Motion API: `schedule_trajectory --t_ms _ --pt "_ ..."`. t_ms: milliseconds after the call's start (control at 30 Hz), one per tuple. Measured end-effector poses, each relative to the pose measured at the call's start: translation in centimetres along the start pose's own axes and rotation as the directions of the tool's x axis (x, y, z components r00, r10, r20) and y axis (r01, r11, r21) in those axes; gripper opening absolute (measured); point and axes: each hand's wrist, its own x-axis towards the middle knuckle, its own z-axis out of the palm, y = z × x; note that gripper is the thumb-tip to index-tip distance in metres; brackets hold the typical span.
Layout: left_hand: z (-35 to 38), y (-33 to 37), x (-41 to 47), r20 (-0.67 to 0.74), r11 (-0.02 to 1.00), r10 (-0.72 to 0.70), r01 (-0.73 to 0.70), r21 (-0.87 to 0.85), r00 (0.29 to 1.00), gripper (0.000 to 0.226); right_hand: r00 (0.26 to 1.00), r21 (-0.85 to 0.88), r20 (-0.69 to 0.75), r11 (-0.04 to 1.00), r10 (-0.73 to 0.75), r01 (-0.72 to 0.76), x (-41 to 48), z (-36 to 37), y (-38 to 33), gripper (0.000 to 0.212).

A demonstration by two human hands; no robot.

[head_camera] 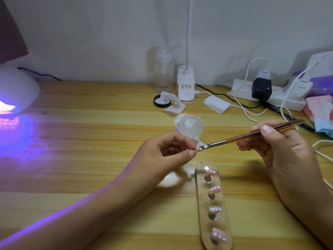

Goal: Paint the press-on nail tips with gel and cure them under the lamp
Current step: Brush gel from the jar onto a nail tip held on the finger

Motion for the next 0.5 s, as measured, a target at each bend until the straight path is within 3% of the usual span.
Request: schedule_trajectory --t_ms 100,233,500 --pt "0.05 -0.02 0.05 -0.002 1.000 -0.009 0.009 -0.019 1.000 0.006 0.999 -0.016 -0.032 1.000 -0.021 0.021 0.09 -0.07 0.12 0.012" --pt "0.01 -0.09 0.11 0.000 1.000 0.002 -0.002 -0.009 1.000 0.017 0.998 0.061 -0.059 0.998 -0.013 0.016 0.08 -0.27 0.02 0.017" --pt "0.07 0.07 0.01 0.004 1.000 -0.015 0.015 -0.001 1.000 0.016 0.999 0.054 0.002 0.997 0.050 -0.050 -0.12 0.17 -0.32 0.015"
